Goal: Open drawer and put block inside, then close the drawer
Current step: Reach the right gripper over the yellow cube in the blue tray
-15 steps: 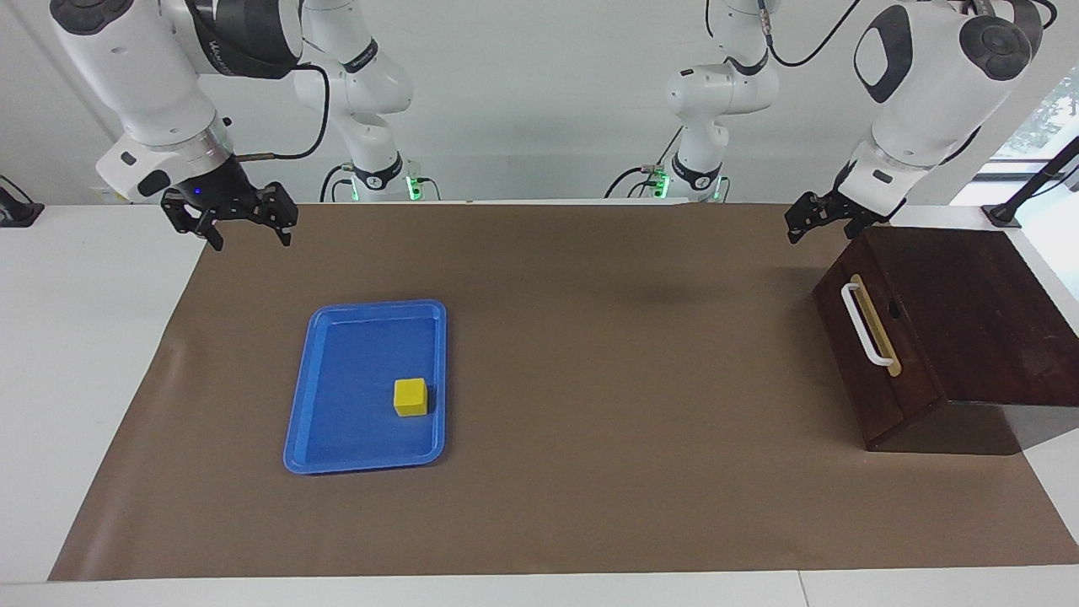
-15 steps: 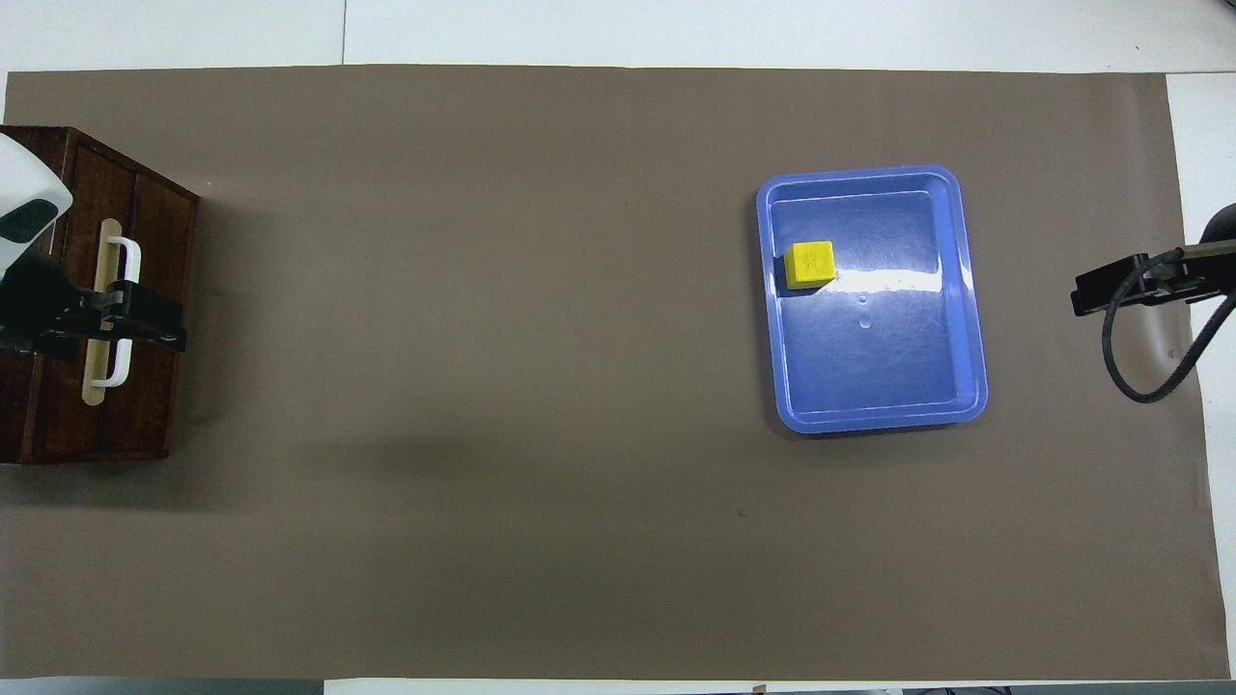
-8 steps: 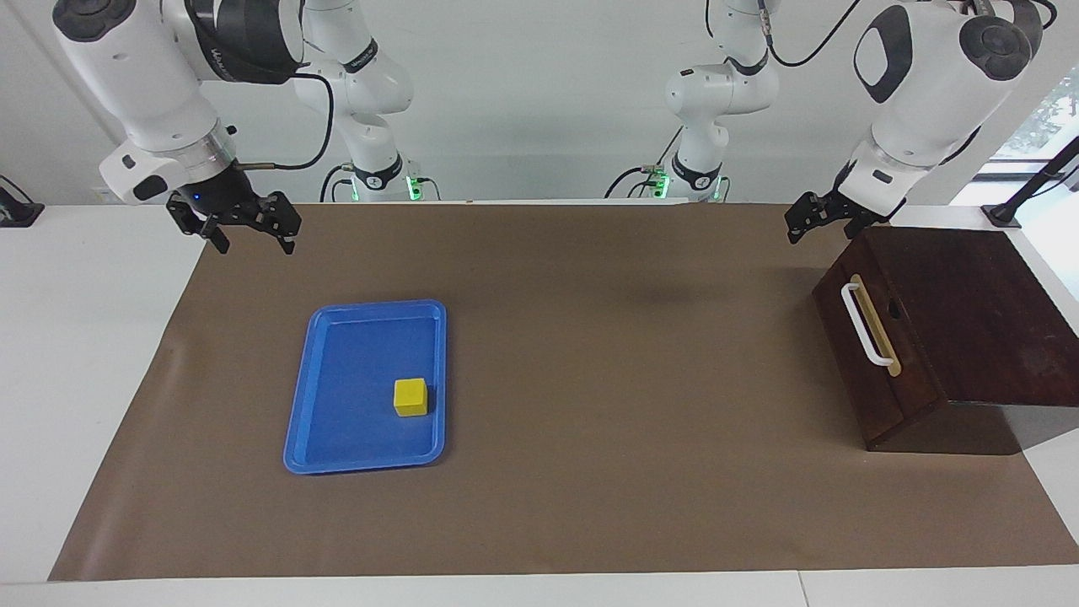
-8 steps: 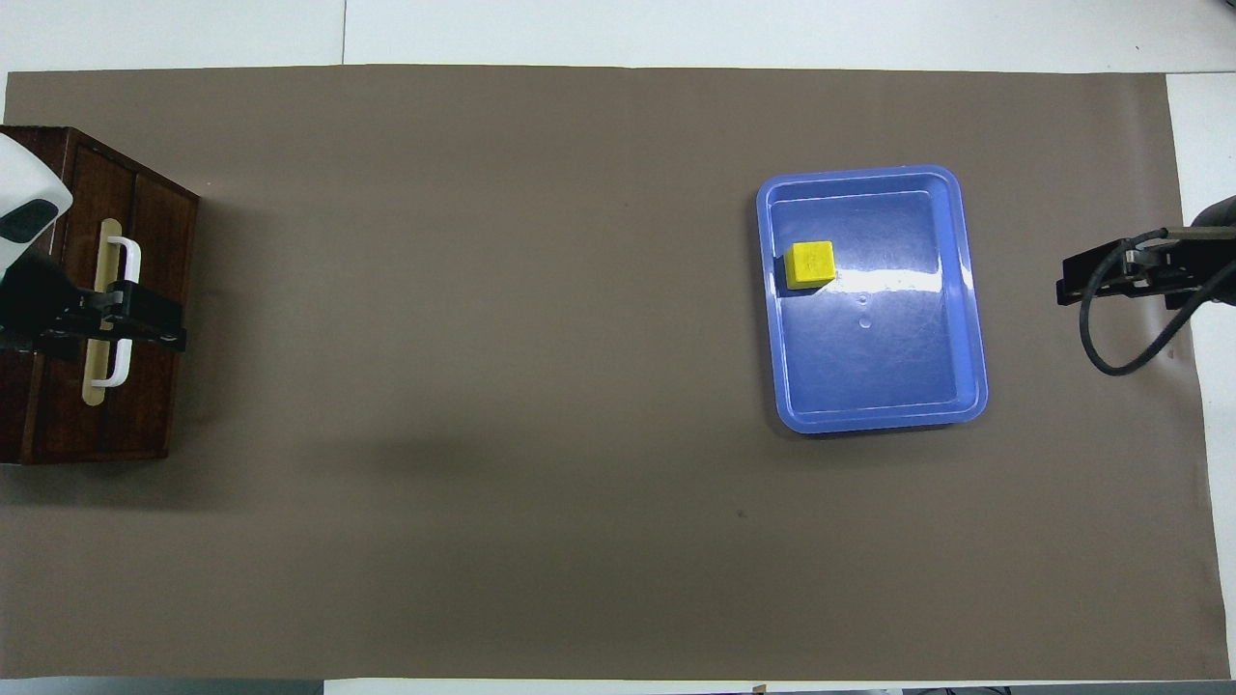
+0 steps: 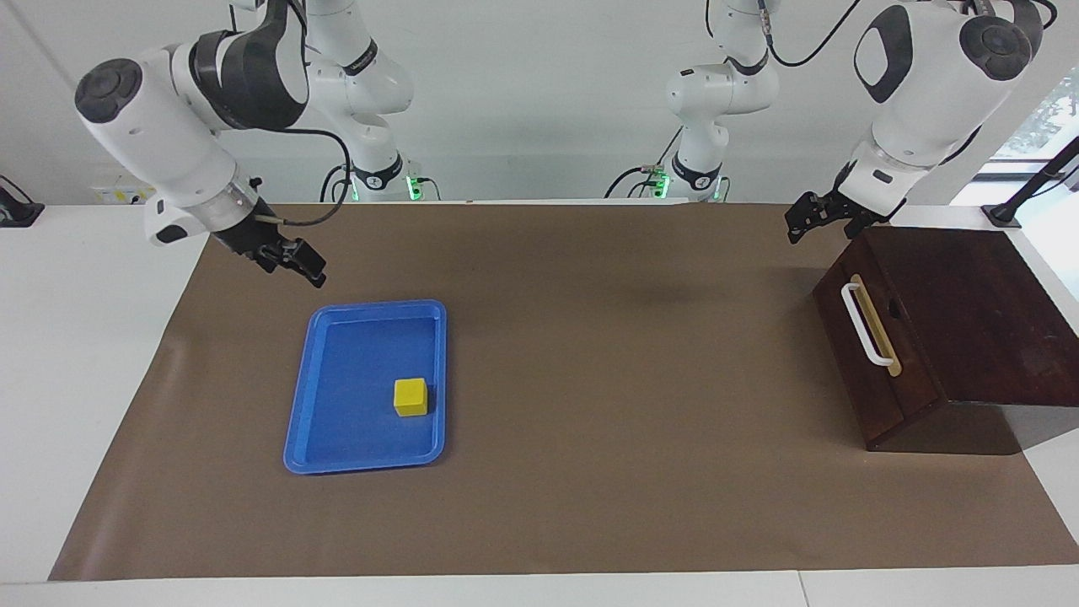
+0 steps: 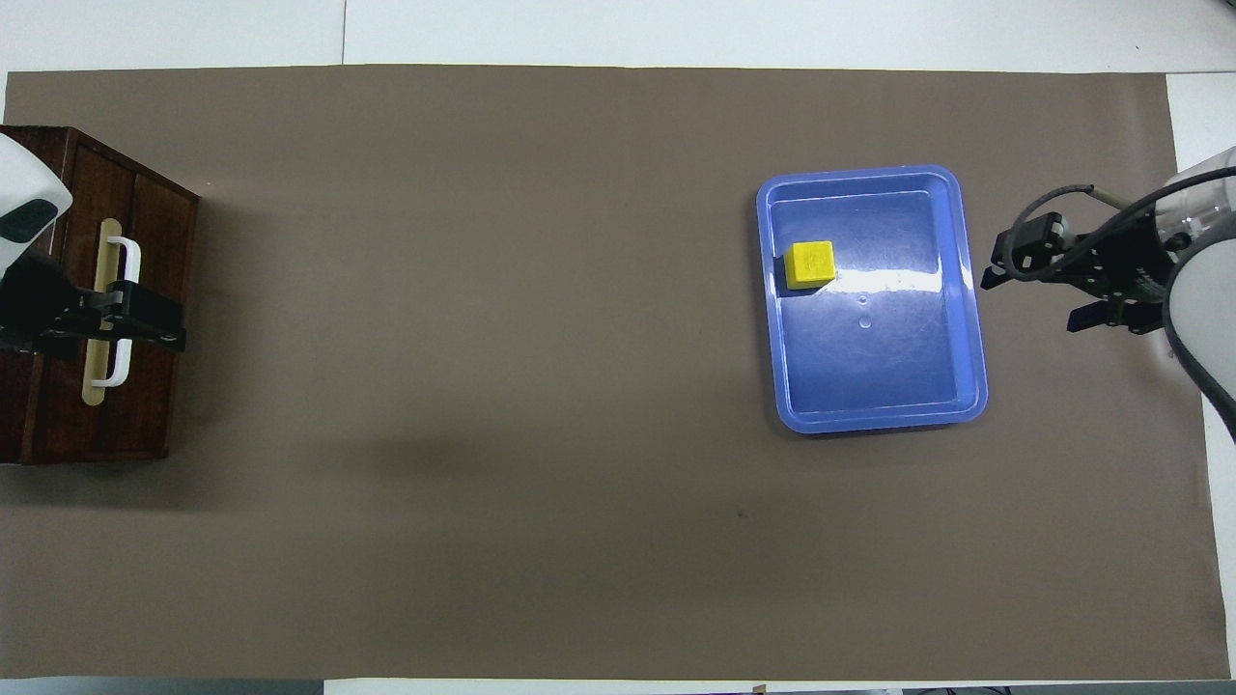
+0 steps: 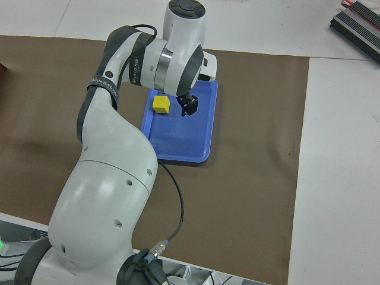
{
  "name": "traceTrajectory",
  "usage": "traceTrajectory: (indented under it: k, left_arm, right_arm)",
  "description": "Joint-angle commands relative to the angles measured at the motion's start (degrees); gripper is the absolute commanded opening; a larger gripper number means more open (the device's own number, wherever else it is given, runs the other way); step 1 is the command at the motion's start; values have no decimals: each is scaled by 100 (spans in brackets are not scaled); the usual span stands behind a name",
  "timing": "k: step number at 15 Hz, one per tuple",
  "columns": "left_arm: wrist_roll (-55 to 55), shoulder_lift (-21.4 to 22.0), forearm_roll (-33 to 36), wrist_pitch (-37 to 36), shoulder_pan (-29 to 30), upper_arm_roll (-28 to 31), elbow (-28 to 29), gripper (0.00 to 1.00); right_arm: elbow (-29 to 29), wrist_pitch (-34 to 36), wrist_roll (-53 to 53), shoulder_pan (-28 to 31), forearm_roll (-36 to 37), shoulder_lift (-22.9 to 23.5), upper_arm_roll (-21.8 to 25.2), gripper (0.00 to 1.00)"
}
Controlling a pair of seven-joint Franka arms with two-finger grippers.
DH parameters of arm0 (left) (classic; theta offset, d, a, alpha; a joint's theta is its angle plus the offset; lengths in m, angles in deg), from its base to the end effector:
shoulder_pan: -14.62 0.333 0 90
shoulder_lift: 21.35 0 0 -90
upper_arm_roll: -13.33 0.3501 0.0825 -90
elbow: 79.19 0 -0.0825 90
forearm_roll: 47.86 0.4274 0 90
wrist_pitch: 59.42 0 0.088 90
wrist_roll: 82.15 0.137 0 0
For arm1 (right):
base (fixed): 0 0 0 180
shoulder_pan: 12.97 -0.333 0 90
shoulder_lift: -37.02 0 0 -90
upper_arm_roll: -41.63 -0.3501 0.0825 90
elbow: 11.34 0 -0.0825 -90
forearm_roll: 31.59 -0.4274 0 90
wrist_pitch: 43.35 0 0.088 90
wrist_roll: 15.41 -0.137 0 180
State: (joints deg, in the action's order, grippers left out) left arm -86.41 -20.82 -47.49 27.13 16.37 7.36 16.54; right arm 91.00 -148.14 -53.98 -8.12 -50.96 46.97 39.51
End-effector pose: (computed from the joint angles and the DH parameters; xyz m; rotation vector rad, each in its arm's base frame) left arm 0.5773 -0.0419 0.5786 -3.1143 -0.0011 0.2341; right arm 0.6412 0.0049 0.4366 -2.6108 1.1497 0.3229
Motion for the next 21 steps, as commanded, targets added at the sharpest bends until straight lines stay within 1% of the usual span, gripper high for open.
traceTrajectory:
  k: [1,3,5,6,8,9,10,11,13,16,21]
  left_arm:
    - [21,71,-45,-86,-17,43,-1,100]
    - [21,71,-45,-86,-17,43,-1,100]
    - [21,71,-45,-86,-17,43,-1,100]
    - [21,71,-45,-86,-17,43,-1,100]
    - [21,71,-45,-86,-17,43,-1,100]
    - [21,71,-45,-86,-17,43,-1,100]
    - [21,71,-45,-86,-17,43,-1,100]
    - [21,71,-45,-86,-17,43,-1,100]
    - [21,71,-45,-86,-17,43,-1,100]
    - [21,71,-45,-77,-17,43,-1,100]
    - [21,71,-45,-77,-17,43,-1,100]
  right_arm:
    - [523,-690,-1088,7,-618,120,-43,100]
    - [331,-753,-1416,7,-1015,664,-34,100]
    - [129,-972,-1644,16,-1156,1051,-43,100]
    - [15,-1000,-1828,16,-1366,1236,-34,100]
    - [-135,-1000,-1988,-28,-1508,1448,-34,100]
    - [-266,-991,-1997,-167,-1543,1562,-34,100]
    - [-485,-974,-2023,-186,-1578,1702,-26,100]
    - [-609,-956,-2075,-186,-1614,1791,-34,100]
    - [-663,-956,-2146,-204,-1859,1853,-17,100]
    - [-654,-1035,-2129,-213,-1878,2028,-25,100]
    - [-927,-1000,-2137,-213,-1886,2248,-25,100]
